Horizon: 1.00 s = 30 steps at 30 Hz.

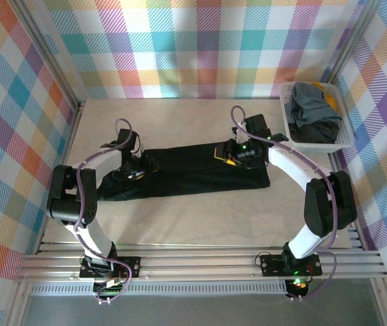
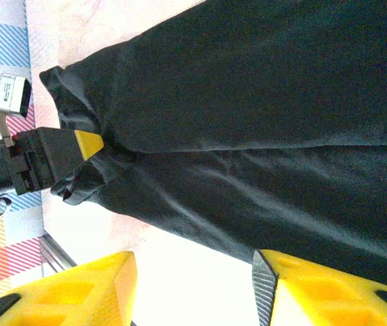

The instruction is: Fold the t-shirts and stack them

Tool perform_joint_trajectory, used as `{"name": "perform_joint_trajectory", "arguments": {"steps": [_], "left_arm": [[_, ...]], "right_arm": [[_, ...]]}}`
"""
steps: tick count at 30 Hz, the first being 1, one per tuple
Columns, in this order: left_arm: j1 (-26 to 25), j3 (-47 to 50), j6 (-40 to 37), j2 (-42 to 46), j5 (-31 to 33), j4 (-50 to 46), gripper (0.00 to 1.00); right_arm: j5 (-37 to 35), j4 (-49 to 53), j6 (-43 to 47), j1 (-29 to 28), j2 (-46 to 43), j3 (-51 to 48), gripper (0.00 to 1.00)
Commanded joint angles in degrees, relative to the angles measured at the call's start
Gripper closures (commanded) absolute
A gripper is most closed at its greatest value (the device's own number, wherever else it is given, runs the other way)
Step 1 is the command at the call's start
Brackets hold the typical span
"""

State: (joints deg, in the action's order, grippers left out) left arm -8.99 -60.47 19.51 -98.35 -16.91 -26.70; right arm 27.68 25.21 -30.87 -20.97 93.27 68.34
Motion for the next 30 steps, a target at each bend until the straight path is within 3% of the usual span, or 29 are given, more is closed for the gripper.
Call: {"name": "perform_joint_trajectory", "arguments": {"steps": [1,9,15,20,22,24,28,30], "left_arm": [[-1.6,2.1,2.6,2.4,-0.2,0.0,0.40],[-7.0,8.7,11.1,6.9,-3.3,2.0,0.40],[-11.4,11.0,13.5,9.1,-3.7,-2.2,0.41],[-11.4,7.0,10.4,8.6,-0.9,-10.5,0.44],[-10.9,6.1,11.2,10.9,-1.0,-10.9,0.43],[-10.2,5.4,13.3,15.2,3.3,-12.5,0.42],[-5.6,5.7,19.4,22.8,13.3,-15.5,0.41],[-2.3,7.0,19.9,22.3,12.4,-13.1,0.41]], "right_arm": [[1.1,-1.3,-0.3,0.2,-0.5,-0.7,0.51],[1.3,-1.2,0.0,0.1,-0.5,-1.2,0.51],[1.4,-0.9,0.6,0.2,-0.3,-1.2,0.51],[1.4,-0.9,0.6,0.1,0.6,-0.8,0.52],[1.3,-0.7,0.6,0.2,1.0,-0.4,0.51],[1.3,-0.6,0.8,0.2,1.4,0.1,0.52],[1.9,-1.0,0.5,0.2,2.1,0.3,0.53],[2.5,-1.5,0.2,0.1,2.3,0.0,0.53]]}}
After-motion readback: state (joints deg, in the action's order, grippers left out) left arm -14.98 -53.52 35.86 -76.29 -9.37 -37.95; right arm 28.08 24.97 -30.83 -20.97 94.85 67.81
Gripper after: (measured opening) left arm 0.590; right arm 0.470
